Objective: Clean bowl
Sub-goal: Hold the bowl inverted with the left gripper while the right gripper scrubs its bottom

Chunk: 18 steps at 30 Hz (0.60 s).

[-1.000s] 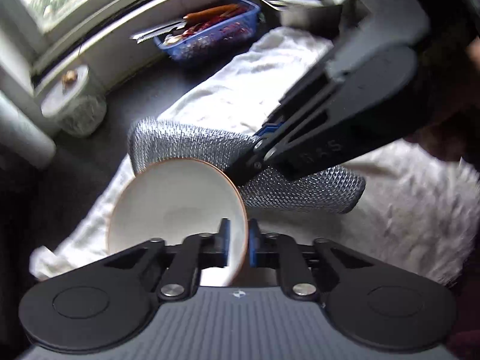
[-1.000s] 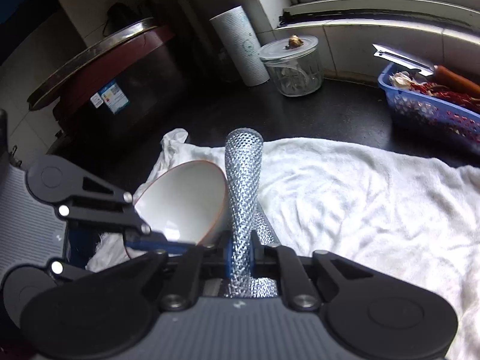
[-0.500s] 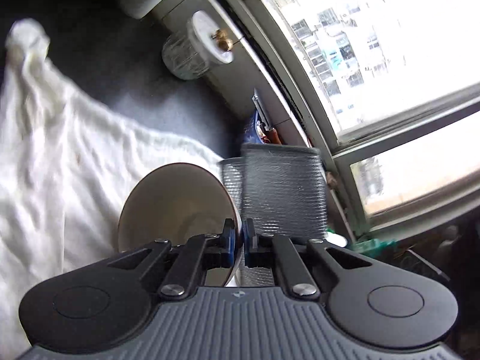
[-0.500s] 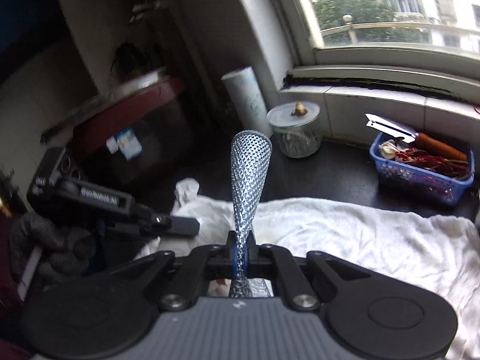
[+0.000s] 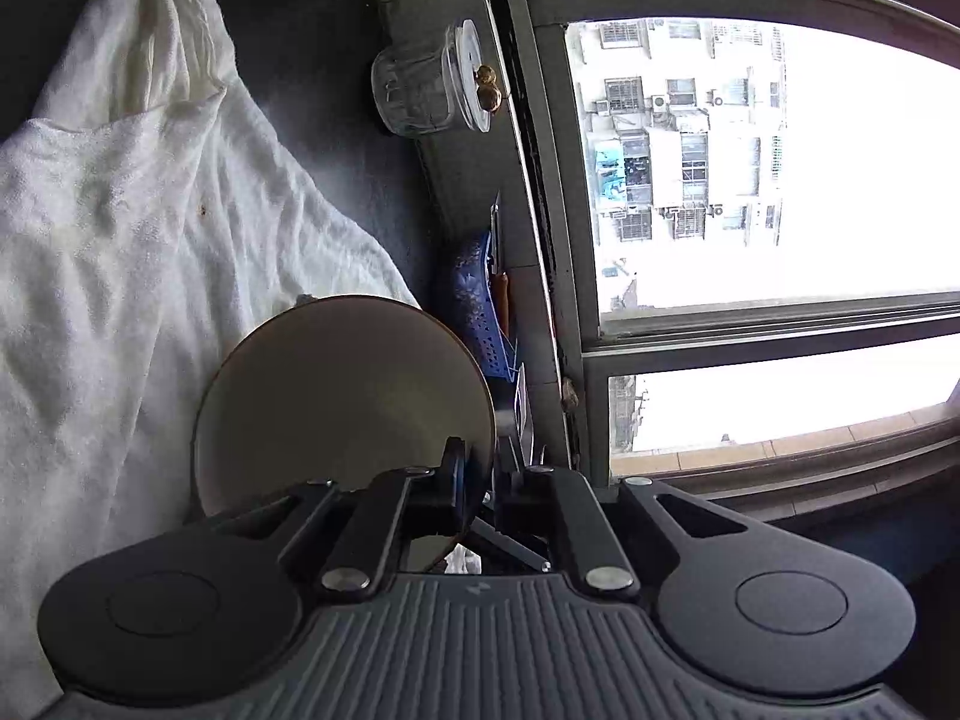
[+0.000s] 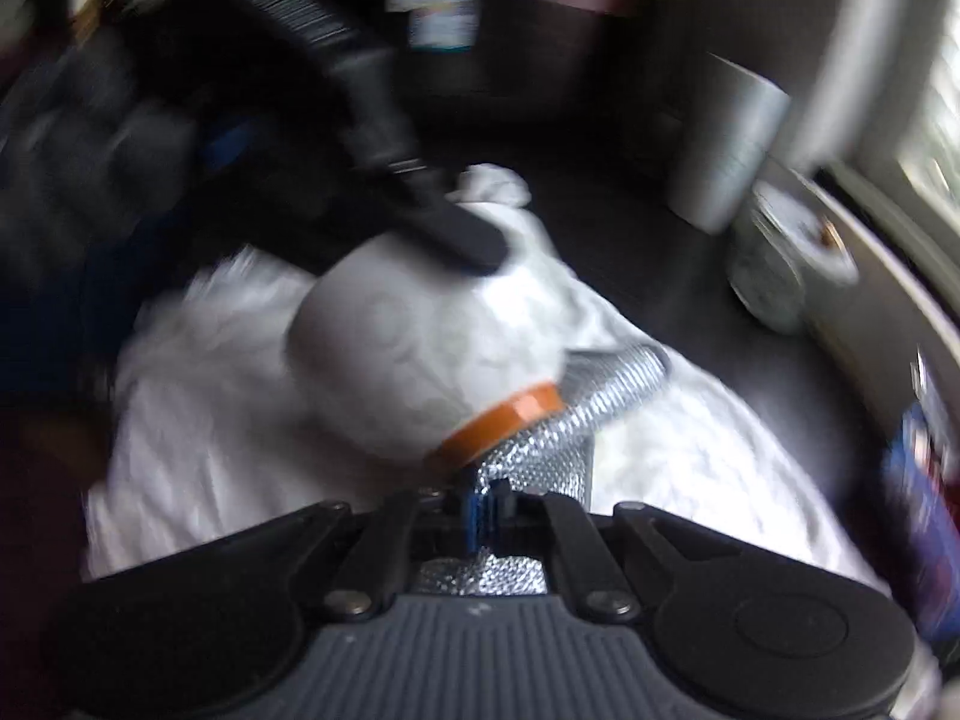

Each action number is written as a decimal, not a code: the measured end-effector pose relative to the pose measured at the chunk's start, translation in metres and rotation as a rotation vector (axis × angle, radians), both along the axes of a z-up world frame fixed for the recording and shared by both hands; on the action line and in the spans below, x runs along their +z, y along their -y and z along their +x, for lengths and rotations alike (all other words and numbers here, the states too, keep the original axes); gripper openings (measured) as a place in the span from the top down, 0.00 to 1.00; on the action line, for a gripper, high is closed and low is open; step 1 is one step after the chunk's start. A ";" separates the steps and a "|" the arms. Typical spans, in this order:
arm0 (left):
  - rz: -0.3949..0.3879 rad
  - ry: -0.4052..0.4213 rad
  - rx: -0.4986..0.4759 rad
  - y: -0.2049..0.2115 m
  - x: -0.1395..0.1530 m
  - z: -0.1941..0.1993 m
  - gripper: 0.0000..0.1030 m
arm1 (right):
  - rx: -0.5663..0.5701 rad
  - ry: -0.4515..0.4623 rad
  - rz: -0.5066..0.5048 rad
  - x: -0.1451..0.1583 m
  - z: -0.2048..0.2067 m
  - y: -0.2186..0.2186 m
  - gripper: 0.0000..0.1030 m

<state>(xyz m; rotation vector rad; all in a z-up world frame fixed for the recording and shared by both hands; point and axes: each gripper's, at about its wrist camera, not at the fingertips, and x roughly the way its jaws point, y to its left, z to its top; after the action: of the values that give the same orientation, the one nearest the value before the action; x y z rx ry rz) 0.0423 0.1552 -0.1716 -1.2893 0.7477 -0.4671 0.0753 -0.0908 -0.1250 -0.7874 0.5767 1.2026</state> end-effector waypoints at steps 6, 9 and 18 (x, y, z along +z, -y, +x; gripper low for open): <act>-0.011 -0.001 -0.022 0.000 -0.005 0.004 0.92 | 0.128 0.087 -0.065 0.005 -0.001 0.001 0.96; -0.023 -0.004 -0.005 -0.001 -0.007 0.003 0.92 | 0.156 0.100 -0.090 0.003 0.003 -0.005 0.96; -0.040 -0.034 0.015 0.004 -0.008 0.004 0.90 | 0.172 0.080 -0.103 0.004 -0.016 -0.005 0.96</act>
<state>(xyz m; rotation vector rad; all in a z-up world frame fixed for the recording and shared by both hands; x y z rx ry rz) 0.0465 0.1517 -0.1795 -1.3422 0.7604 -0.4506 0.0588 -0.0860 -0.1213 -0.9836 0.5159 1.2995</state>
